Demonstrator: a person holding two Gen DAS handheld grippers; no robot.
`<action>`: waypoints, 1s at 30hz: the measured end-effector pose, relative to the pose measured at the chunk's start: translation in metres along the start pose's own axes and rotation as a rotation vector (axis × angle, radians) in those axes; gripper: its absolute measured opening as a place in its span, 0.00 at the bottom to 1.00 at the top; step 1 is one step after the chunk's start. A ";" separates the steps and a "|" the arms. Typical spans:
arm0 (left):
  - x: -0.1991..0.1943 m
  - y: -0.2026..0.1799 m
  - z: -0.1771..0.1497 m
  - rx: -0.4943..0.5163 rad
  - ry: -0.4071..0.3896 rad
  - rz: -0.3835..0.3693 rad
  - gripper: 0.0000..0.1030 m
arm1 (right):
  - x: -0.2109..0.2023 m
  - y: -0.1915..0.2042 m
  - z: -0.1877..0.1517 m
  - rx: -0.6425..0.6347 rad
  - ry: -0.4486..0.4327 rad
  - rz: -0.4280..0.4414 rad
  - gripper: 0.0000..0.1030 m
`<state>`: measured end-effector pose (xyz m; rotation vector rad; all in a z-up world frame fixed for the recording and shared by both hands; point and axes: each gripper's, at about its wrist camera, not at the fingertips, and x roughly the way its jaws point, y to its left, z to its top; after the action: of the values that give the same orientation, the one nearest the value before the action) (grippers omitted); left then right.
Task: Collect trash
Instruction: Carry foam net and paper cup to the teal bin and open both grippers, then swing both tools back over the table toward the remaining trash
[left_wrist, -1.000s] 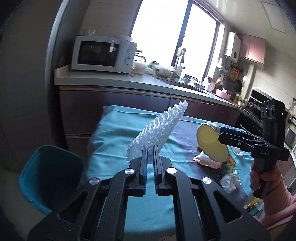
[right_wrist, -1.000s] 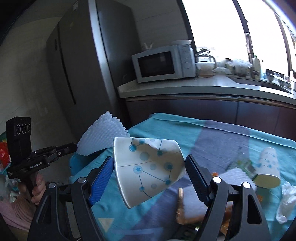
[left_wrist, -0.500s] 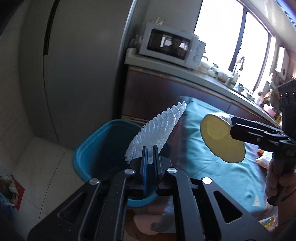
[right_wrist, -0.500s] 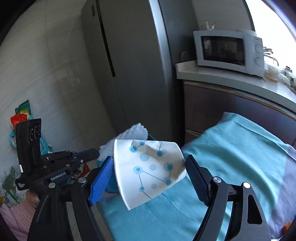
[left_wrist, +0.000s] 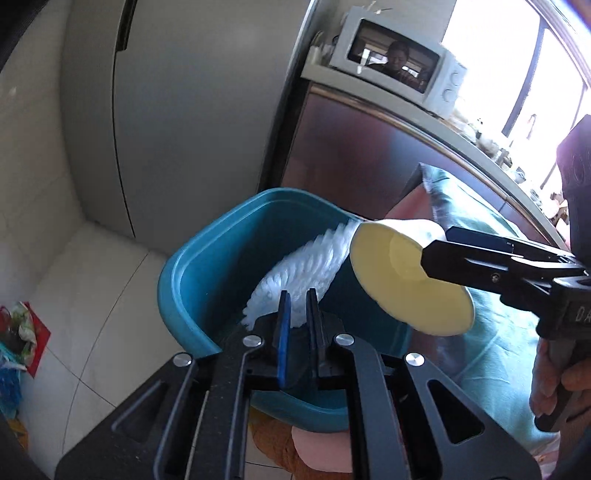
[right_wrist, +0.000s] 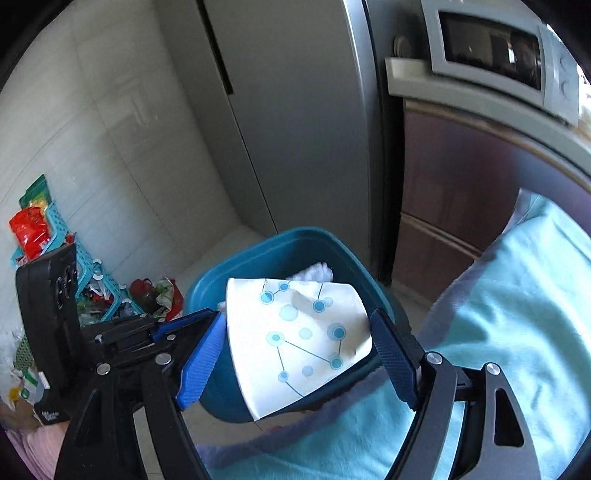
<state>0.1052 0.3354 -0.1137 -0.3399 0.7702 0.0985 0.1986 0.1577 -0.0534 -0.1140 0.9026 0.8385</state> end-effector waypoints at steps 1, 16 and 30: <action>0.003 0.000 0.001 -0.010 0.002 0.009 0.08 | 0.004 -0.001 0.001 0.010 0.011 -0.002 0.75; -0.048 -0.056 -0.014 0.081 -0.113 -0.109 0.43 | -0.096 -0.034 -0.039 0.102 -0.146 0.023 0.76; -0.061 -0.263 -0.080 0.482 0.023 -0.576 0.49 | -0.271 -0.120 -0.182 0.334 -0.364 -0.276 0.76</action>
<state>0.0635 0.0627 -0.0549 -0.0923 0.6692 -0.6252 0.0733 -0.1622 -0.0007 0.1974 0.6525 0.4241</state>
